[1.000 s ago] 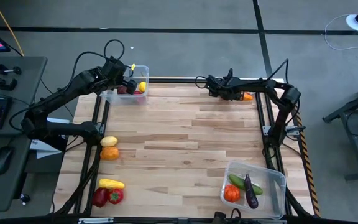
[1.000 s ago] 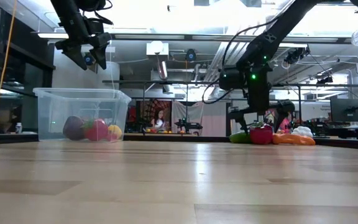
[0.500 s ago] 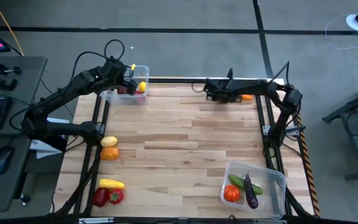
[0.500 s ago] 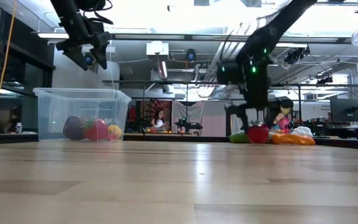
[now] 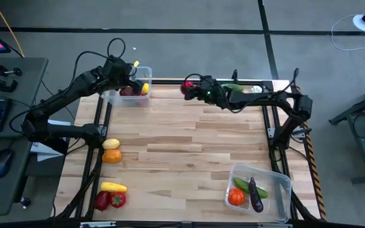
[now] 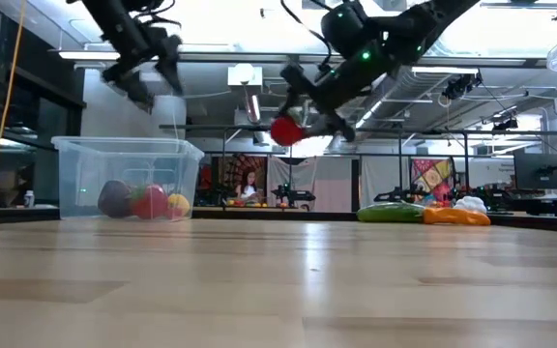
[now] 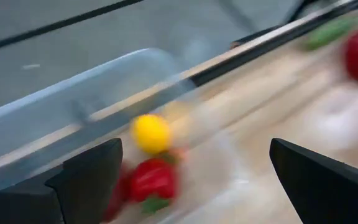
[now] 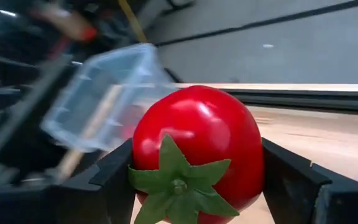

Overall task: Sort produce into baskets
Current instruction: Put the top red tomato into the top transparent bin

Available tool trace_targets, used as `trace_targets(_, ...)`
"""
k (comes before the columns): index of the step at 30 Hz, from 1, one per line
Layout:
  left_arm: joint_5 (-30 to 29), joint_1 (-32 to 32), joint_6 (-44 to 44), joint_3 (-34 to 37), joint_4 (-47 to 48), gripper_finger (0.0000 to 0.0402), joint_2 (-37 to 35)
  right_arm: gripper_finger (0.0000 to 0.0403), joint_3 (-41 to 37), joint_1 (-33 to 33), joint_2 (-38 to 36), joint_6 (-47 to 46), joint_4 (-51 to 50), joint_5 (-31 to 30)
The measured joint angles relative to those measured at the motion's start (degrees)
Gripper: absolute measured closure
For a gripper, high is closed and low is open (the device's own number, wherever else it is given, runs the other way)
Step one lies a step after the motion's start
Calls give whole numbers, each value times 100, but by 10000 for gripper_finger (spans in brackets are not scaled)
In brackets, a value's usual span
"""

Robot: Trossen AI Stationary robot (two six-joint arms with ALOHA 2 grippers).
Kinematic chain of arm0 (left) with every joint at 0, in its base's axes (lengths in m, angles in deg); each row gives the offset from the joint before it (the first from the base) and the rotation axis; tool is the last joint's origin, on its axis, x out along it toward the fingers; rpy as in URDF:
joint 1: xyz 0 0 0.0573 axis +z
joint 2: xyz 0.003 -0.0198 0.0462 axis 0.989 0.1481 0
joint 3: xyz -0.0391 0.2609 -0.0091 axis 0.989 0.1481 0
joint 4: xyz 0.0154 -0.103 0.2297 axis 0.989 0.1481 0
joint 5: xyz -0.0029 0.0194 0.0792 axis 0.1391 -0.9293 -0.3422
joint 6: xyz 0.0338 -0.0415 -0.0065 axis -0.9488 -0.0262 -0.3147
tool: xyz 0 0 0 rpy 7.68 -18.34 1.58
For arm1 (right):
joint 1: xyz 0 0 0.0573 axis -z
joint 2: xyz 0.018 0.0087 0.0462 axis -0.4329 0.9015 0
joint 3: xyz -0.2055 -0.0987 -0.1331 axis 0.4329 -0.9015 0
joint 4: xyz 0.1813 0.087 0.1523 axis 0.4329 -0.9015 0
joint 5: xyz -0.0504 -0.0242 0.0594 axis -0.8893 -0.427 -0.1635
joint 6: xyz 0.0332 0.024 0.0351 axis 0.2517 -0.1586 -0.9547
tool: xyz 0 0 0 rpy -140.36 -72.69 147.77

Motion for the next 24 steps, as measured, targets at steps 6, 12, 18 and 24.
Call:
trace_targets(6,1570,-9,150,-187,-1660,5,-224,143,405,-11,544,-53,555,486)
trace_targets(12,1897,-11,146,-429,-2649,5,-552,142,1757,-13,1400,405,526,892)
trace_targets(18,1898,-11,142,-550,-2705,5,-834,142,3437,64,2416,792,-125,1416)
trace_targets(24,1886,-11,144,-550,-2626,5,-969,141,5012,70,3406,965,-519,1865)
